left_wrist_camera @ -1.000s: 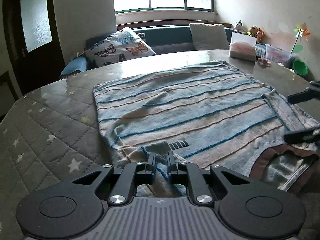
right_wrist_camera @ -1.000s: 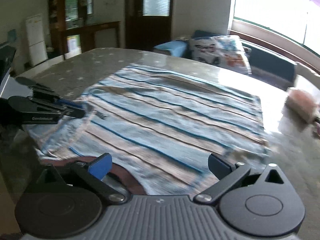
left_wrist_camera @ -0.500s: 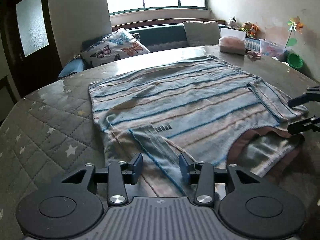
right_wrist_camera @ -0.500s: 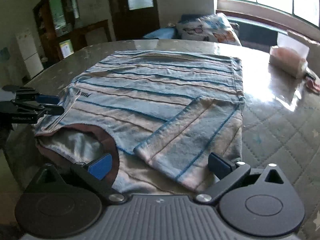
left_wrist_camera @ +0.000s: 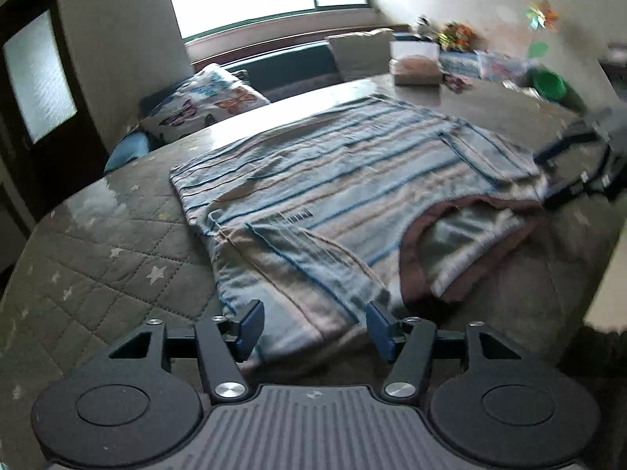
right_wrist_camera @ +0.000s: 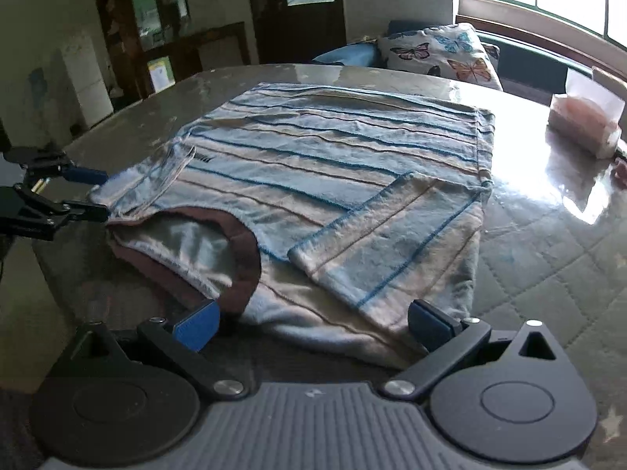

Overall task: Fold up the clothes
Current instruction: 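Smooth the folded shirt flat with both open tools, then grasp the shirt hem with both tools and lift it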

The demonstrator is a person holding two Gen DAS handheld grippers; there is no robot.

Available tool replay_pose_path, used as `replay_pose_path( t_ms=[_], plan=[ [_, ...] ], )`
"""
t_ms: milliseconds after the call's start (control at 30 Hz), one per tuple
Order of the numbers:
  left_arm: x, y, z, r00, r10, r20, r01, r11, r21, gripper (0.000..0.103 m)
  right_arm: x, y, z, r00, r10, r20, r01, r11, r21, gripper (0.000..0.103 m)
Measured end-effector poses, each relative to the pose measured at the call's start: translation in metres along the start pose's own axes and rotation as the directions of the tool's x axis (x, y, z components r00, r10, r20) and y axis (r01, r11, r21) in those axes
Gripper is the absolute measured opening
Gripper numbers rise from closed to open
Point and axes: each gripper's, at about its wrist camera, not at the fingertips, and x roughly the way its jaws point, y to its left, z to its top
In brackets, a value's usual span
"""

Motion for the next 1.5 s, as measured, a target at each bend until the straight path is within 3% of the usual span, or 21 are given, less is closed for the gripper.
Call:
replay_pose_path(
  t_ms=[100,300,467,667,767,833,1067,1133,1200,1500],
  plan=[
    [-0.003,-0.006,-0.005,1.0,0.0,-0.003,0.0,0.999,0.053,0.062,-0.004,0.003,-0.003,0.999,-0.03,-0.019,0.029,0.998,-0.063,0.101],
    [0.003,-0.008,-0.007,1.0,0.011,-0.004,-0.011,0.994,0.112,0.062,-0.002,0.003,-0.005,0.997,-0.06,-0.058,0.051,0.988,-0.143,0.085],
    [0.008,-0.005,-0.006,1.0,-0.016,-0.013,0.018,0.985,0.172,0.06,-0.002,-0.006,0.002,0.996,-0.059,-0.061,0.05,0.989,-0.141,0.063],
    [0.011,0.0,-0.002,0.995,-0.098,-0.037,0.104,0.97,0.219,0.042,-0.001,-0.015,0.009,0.995,-0.077,-0.067,0.067,0.988,-0.14,0.038],
    [0.013,0.003,0.0,0.989,-0.138,-0.055,0.147,0.964,0.221,0.022,-0.001,-0.015,0.01,0.994,-0.09,-0.065,0.08,0.987,-0.14,0.027],
    [0.014,0.003,0.0,0.989,-0.138,-0.059,0.148,0.964,0.221,0.015,0.0,-0.014,0.01,0.993,-0.102,-0.061,0.093,0.985,-0.142,0.024],
    [0.016,0.002,0.0,0.992,-0.117,-0.056,0.126,0.967,0.221,0.017,0.001,-0.007,0.009,0.99,-0.129,-0.05,0.118,0.976,-0.182,0.023],
    [0.015,-0.002,0.0,0.994,-0.099,-0.046,0.107,0.969,0.224,0.008,0.001,-0.006,0.009,0.989,-0.14,-0.04,0.131,0.976,-0.175,0.014],
    [0.012,-0.005,0.0,0.997,-0.076,-0.029,0.081,0.971,0.226,0.006,0.001,-0.003,0.009,0.988,-0.15,-0.025,0.143,0.974,-0.176,0.009],
    [-0.037,-0.002,0.002,0.997,-0.025,0.07,0.014,0.989,0.149,0.005,-0.042,0.015,0.007,0.984,-0.16,0.084,0.172,0.971,-0.166,0.006]
  ],
)
